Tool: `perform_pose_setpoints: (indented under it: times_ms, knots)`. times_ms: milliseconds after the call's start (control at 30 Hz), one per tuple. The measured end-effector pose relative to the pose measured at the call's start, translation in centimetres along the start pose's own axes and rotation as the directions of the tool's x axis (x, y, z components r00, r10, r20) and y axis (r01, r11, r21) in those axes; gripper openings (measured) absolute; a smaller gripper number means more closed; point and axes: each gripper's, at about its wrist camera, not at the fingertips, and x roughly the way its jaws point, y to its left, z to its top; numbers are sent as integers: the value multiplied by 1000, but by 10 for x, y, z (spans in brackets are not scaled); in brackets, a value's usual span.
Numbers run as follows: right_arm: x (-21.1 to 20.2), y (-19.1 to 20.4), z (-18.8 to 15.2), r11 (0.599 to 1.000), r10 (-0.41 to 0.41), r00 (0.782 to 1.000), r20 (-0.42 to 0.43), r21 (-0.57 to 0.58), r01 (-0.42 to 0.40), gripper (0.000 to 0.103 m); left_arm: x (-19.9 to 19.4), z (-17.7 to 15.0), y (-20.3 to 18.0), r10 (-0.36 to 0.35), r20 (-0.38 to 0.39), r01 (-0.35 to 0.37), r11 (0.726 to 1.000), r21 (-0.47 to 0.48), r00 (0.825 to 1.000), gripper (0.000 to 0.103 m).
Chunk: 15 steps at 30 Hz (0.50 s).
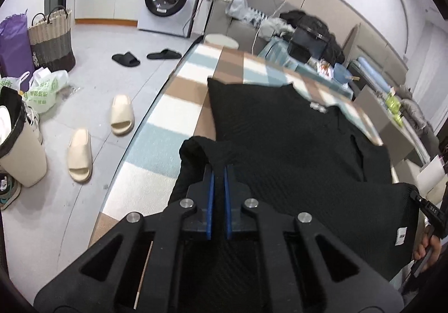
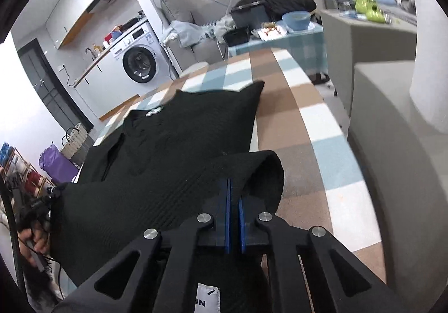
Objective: Fold small clothes
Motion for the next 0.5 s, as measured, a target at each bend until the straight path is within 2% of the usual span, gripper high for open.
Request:
perform_pose_setpoints:
  times_ms: [100,167,233,333,400,433,467,500]
  knots:
    - [-34,18,10,998,34,990,135,-54,-27,4,-14,9,0,-18,49,19,1000,-13,999,4]
    - [-38,22,20,998,24,986,164,-55,-15,4,-14,18,-3,-10,67,11,1000,-10,998,4]
    - [-28,23,31,998,-21,987,160,-53,29,4,-9,24,-4,-2,68,2,1000,-7,998,4]
    - [6,9,37,997,-77,993,90,15,76,4,10,28,-3,19,35,-19,1000,-2,999,4]
    - [29,-4,35,990,-125,992,7,67,125,7,22,25,1,29,10,-29,999,-13,1000,5]
    - [41,-10,31,985,-149,987,-52,82,153,8,24,24,3,38,2,-38,999,-14,999,8]
    - [44,-14,27,983,-149,986,-75,95,156,12,24,21,5,44,-6,-44,999,-12,999,11]
    - [43,-18,23,983,-141,986,-85,105,149,18,22,19,7,49,-8,-49,999,-7,999,23]
